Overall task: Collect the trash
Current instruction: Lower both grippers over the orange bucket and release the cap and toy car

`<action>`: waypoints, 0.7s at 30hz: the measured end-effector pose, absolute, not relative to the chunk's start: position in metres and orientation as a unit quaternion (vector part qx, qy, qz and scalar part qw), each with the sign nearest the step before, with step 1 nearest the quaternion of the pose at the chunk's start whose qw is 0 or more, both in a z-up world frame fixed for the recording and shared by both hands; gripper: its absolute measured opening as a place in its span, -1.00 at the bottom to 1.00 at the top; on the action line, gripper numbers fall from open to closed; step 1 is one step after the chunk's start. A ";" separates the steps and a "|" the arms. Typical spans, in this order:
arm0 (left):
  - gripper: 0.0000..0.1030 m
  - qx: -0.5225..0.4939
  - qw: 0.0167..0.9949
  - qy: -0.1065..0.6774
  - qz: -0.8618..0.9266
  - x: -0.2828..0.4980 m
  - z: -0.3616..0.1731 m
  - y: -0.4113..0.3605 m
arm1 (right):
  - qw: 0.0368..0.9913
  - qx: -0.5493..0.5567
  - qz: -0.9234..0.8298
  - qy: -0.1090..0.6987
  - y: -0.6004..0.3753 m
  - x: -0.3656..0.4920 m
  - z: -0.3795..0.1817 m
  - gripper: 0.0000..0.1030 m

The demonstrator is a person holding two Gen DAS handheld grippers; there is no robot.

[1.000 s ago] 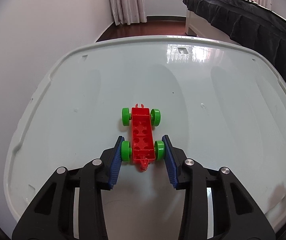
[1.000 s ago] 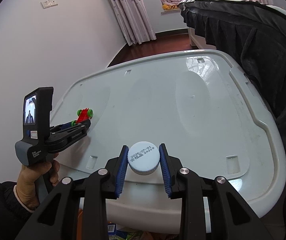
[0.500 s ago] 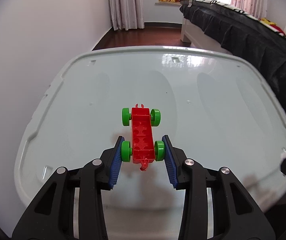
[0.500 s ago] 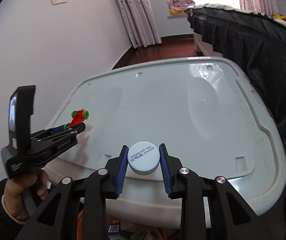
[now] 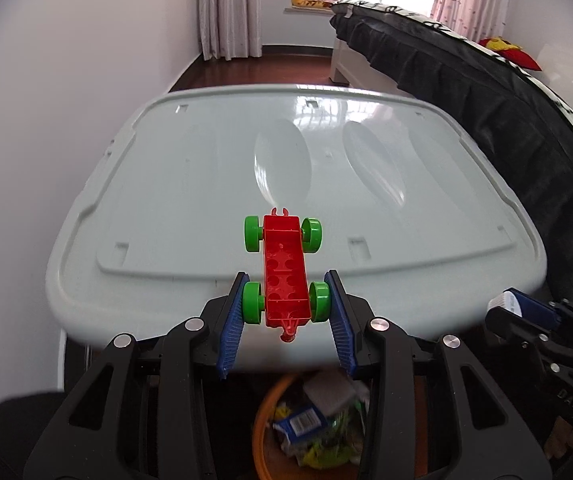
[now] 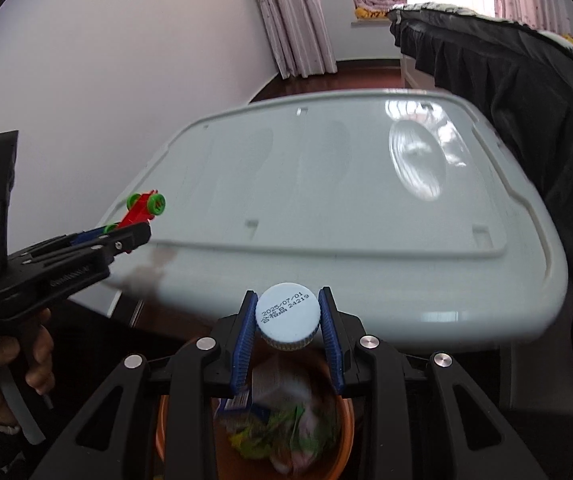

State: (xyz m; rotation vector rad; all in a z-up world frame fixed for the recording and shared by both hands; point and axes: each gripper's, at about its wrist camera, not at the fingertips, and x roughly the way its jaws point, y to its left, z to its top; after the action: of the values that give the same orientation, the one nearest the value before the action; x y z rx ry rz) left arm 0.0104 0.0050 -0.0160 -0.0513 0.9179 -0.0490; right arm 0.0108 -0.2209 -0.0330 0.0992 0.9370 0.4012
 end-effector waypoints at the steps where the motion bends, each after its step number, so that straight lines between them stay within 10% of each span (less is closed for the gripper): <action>1: -0.26 -0.024 0.895 0.445 -0.026 0.005 -0.018 0.006 | 0.869 0.049 0.192 0.452 -0.221 0.007 -0.034 -0.39; 21: -0.26 0.017 0.836 0.540 -0.101 -0.070 -0.075 -0.012 | 0.827 0.037 0.205 0.523 -0.210 -0.042 -0.056 -0.39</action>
State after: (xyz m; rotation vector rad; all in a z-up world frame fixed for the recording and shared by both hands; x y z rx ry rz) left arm -0.0696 -0.0124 -0.0747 0.0364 1.1423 -0.2143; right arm -0.0423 -0.2095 -0.0564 0.0782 1.1105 0.4363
